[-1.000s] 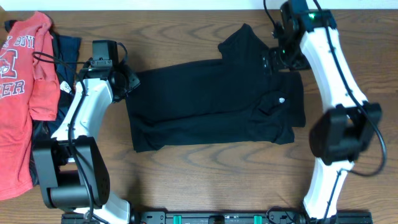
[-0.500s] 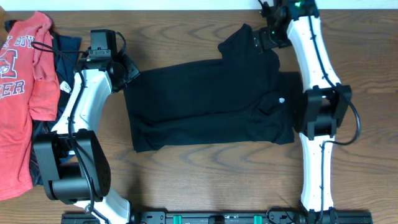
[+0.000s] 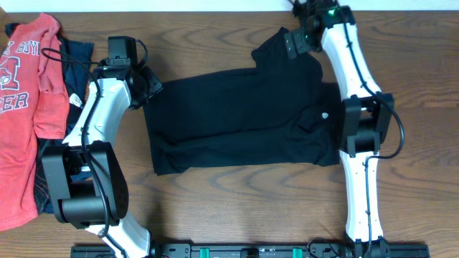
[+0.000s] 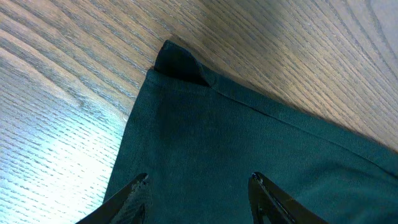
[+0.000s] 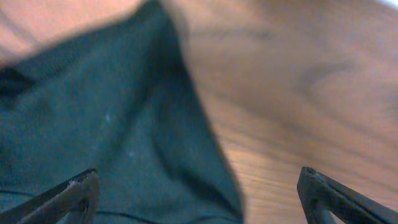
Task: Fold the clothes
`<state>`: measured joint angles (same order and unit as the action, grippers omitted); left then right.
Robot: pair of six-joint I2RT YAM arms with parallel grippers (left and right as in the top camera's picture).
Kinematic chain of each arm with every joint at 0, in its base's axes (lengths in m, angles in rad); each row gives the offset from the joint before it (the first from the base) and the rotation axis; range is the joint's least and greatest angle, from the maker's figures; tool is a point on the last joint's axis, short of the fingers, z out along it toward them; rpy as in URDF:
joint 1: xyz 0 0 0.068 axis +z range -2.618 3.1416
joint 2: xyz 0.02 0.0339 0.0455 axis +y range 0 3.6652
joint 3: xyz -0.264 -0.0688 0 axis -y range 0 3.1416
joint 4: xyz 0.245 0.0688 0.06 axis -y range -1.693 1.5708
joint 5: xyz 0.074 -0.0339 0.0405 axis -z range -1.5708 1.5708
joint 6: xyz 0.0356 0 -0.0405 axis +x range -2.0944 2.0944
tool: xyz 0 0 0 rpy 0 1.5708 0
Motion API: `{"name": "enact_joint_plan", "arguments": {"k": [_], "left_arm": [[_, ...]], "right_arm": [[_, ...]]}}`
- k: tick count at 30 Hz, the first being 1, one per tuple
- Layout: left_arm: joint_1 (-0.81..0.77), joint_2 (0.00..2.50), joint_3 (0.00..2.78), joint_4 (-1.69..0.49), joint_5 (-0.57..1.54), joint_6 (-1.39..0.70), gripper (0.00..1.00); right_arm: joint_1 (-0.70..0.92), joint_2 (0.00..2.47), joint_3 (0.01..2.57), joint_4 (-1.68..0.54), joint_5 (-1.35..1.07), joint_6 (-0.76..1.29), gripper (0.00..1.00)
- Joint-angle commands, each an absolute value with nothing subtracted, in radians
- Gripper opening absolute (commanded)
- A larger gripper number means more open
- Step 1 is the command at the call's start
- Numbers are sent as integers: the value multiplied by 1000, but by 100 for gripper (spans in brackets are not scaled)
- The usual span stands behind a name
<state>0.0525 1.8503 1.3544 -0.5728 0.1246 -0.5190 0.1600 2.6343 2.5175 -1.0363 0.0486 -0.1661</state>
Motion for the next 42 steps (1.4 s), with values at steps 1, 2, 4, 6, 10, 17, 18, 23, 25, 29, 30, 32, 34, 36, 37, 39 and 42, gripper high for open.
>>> {"name": "enact_joint_plan", "arguments": {"k": [1,2,4,6,10,17,18,23,25,29,30,32,34,36,37,39,42], "left_arm": [[55,1858,1378,-579,124,-505,53],[55,1858,1378,-580,124,-505,52],[55,1858,1378,-584,124,-505,52],[55,1858,1378,-585,124,-505,52],[54,1858,1378,-588,124,-505,52],[39,1861,1378,-598,123,-506,52],[38,1866,1378,-598,123,-505,52],[37,1925,1378,-598,124,-514,54],[37,1959,1378,-598,124,-521,55],[40,2033,1378,-574,123,-521,59],[41,2046,1378,-565,123,-521,59],[43,2069,1378,-536,123,-522,59],[45,2079,1378,-500,123,-531,59],[46,2080,1378,-459,123,-536,59],[46,2080,1380,-443,123,-536,59],[46,2080,1387,-421,115,-536,59],[47,2080,1388,-367,62,-536,59]], "right_arm": [[188,2705,2526,-1044,34,-181,99],[193,2713,2526,-1043,34,-181,99],[204,2725,2526,-1036,33,-181,99],[213,2733,2526,-1024,33,-181,99],[223,2749,2526,-991,29,-172,99],[204,2778,2524,-971,10,-101,81],[202,2780,2524,-973,11,-96,72],[180,2779,2525,-987,10,-63,85],[169,2779,2525,-999,10,-60,91],[154,2779,2525,-1026,10,-60,93],[150,2779,2525,-1031,10,-60,93],[145,2779,2525,-1041,10,-60,93],[142,2779,2525,-1047,10,-61,94],[140,2779,2525,-1048,10,-62,94],[138,2779,2525,-1048,10,-65,94],[136,2779,2525,-1050,10,-65,95],[137,2779,2525,-1050,10,-69,99]]}}
